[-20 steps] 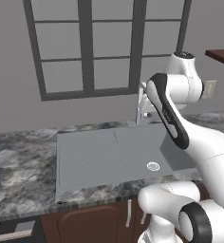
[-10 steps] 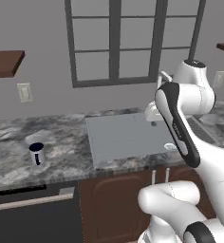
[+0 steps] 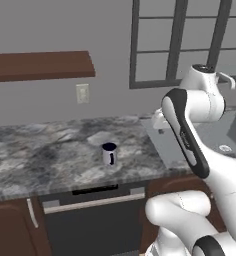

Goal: Move the mug from next to the sink to the open cabinet. Then, move the bowl with the tangerine to the fridge to clear the area for faucet cleaning.

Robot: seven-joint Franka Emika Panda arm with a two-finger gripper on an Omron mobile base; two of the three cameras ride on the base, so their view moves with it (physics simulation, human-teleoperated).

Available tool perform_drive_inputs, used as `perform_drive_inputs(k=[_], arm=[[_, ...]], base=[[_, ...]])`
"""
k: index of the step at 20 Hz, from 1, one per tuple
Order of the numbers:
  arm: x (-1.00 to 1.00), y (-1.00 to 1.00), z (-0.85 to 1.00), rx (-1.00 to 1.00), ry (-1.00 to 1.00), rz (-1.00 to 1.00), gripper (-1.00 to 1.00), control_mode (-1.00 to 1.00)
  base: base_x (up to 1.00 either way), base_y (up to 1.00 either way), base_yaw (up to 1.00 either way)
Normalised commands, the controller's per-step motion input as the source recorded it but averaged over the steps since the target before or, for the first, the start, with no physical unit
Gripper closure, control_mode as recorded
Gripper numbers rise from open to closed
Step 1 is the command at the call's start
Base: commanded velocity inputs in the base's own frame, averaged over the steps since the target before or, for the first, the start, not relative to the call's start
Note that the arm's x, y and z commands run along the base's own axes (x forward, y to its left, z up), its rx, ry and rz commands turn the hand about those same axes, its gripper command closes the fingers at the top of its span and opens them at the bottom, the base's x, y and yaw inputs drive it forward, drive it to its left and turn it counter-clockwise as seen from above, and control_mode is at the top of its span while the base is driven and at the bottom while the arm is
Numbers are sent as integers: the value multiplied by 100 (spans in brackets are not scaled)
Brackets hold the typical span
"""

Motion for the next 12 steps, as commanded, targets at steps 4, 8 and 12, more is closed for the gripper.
perform_drive_inputs(k=[4, 8, 12], arm=[[0, 0, 0, 0, 0, 0, -100, 100], [0, 0, 0, 0, 0, 0, -100, 100], [42, 11, -91, -28, -9, -6, -100, -100]], base=[[8, 100, 0], [45, 87, -1], [0, 0, 0]])
